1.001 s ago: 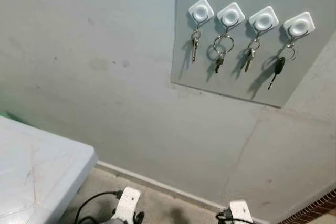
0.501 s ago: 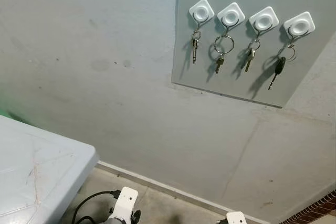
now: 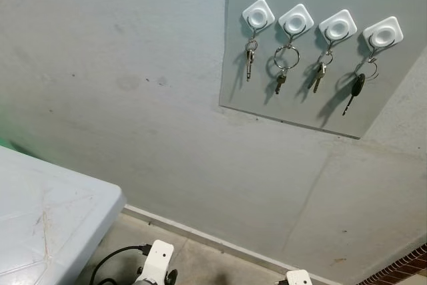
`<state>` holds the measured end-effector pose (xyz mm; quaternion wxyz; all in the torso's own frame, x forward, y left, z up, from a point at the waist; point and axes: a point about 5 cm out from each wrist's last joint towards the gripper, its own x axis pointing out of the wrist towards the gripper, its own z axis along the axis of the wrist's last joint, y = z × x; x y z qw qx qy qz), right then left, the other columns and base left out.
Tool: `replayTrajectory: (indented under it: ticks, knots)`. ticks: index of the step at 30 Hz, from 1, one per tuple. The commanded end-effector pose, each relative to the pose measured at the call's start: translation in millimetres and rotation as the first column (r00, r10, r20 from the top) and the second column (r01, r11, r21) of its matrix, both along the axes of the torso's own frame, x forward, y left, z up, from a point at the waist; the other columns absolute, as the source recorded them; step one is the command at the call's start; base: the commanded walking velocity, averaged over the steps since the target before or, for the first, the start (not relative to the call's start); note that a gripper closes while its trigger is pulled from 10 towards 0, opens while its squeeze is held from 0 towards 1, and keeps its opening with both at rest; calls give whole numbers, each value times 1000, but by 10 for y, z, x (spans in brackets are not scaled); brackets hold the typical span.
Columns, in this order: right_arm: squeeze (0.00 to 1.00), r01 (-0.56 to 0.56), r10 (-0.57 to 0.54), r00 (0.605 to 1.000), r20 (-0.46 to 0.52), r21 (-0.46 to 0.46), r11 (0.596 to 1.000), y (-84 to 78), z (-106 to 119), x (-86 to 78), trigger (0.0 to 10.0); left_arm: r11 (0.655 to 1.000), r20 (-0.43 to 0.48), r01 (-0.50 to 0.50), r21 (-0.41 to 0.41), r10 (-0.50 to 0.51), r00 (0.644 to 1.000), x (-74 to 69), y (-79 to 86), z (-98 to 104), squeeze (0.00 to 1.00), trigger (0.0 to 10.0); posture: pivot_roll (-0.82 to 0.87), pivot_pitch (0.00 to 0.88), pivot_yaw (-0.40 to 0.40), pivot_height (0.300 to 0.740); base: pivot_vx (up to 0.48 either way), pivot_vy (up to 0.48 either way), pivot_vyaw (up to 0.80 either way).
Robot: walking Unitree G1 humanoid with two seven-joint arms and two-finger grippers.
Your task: Hang keys on a hook
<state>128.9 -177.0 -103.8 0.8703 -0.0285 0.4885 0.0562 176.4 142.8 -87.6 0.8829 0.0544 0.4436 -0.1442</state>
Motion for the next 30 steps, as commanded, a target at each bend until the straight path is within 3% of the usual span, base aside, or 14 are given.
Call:
replayTrajectory:
  ticks: [1, 13, 21, 30]
  knots:
    - [0, 7, -8, 999, -51, -2, 1000, -11, -42, -118, 10000, 1000, -14, -15, 6, 15, 1000, -21, 44, -12, 0, 10000, 85, 0, -6, 740, 0, 0, -488]
    - [0, 15, -16, 998, -65, -10, 1000, -61, -42, -125, 10000, 1000, 3, 19, 12, -20, 1000, 58, 11, 23, 0, 10000, 81, 0, -6, 740, 0, 0, -590]
    - [0, 28, -30, 997, -77, -20, 999, -79, -52, -160, 10000, 1000, -16, 15, 11, -15, 1000, 34, 24, 9, 0, 10000, 73, 0, 16, 740, 0, 0, -588]
    - [0, 58, -59, 994, -94, -15, 998, -59, -76, -238, 10000, 1000, -24, 22, 20, -21, 999, -9, 61, -8, 0, 10000, 59, 0, 18, 740, 0, -453, -563]
